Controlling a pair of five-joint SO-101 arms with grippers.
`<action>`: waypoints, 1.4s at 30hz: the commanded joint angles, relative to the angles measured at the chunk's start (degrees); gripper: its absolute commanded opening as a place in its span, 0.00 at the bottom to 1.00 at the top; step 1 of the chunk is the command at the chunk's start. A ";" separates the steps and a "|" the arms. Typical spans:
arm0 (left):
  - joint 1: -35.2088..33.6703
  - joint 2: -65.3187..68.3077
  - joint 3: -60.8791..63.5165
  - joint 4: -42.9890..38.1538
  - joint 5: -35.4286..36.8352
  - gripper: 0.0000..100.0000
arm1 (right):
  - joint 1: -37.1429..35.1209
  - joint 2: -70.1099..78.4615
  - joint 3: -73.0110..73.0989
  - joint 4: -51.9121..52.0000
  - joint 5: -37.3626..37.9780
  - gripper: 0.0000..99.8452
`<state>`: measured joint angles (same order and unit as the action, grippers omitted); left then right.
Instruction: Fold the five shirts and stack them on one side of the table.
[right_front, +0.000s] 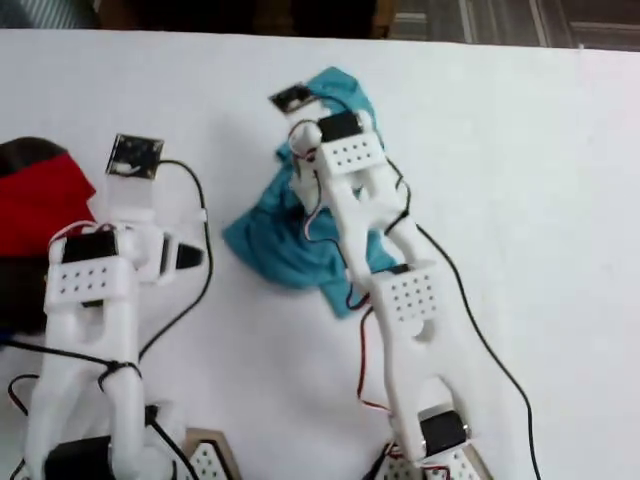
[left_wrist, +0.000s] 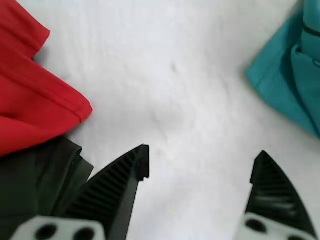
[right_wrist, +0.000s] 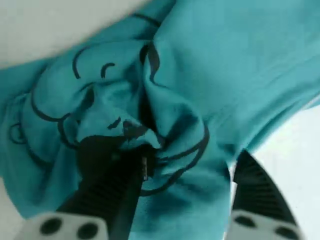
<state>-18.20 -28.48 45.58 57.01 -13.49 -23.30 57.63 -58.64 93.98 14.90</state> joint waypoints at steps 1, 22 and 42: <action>-0.44 -1.93 -0.40 -0.97 -0.35 0.34 | 0.31 2.86 -6.15 5.23 0.00 0.00; 2.73 -1.76 -0.57 -2.73 -0.26 0.34 | 16.66 -59.21 42.64 7.43 5.54 0.02; 11.69 8.44 -10.68 -2.02 1.05 0.34 | 34.68 -99.74 103.82 -8.92 26.81 0.14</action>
<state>-9.76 -25.41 43.38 53.23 -13.49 9.85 -39.69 43.87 86.86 40.48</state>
